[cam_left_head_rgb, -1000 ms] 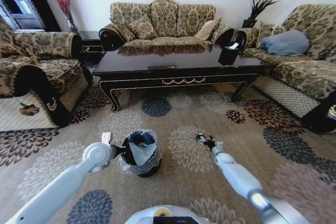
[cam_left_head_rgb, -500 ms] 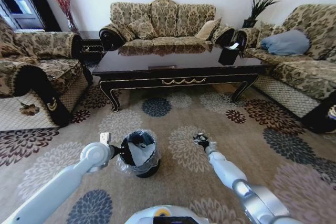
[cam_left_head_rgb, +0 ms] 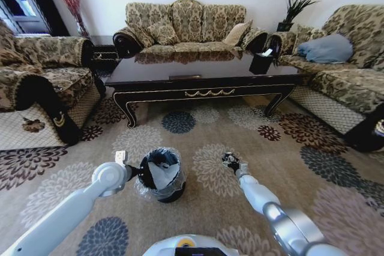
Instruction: Move to the front of the table and pick up the trash from the floor, then place it into the trash bin.
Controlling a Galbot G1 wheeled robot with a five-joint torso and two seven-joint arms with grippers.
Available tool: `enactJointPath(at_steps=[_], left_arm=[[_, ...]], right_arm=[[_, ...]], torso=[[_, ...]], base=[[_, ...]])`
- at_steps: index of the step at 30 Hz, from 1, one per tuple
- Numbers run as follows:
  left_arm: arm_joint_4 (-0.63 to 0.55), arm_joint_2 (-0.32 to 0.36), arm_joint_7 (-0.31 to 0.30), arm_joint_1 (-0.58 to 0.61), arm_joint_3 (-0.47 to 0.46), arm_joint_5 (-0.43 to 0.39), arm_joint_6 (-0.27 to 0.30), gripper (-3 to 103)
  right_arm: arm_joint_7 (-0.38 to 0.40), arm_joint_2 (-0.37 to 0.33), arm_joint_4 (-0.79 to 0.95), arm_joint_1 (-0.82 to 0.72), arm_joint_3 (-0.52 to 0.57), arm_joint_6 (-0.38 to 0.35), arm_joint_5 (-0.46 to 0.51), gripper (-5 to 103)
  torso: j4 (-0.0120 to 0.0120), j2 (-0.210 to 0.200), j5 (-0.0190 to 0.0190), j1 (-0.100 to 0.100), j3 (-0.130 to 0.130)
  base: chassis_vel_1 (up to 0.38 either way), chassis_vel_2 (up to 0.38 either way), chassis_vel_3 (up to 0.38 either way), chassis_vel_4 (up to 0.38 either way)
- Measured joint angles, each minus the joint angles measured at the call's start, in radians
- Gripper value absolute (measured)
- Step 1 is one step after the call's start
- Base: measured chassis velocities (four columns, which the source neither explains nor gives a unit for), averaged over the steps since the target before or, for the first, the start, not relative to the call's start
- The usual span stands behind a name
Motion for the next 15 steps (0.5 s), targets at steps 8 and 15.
enactJointPath(at_steps=[8,15], left_arm=[[-0.002,-0.009,0.008,0.009,0.000,0.009,0.000,0],[-0.006,-0.008,0.012,0.012,-0.003,0.014,0.000,0]], right_arm=[[0.006,0.010,-0.043,0.030,0.009,-0.005,-0.014,100],[0.005,0.011,-0.053,0.040,0.010,-0.025,-0.016,100]], torso=[[0.0000,0.000,0.0000,0.000,0.000],[0.0000,0.000,0.0001,0.000,0.000]], base=[[0.000,0.000,0.000,0.000],[0.000,0.000,0.000,0.000]])
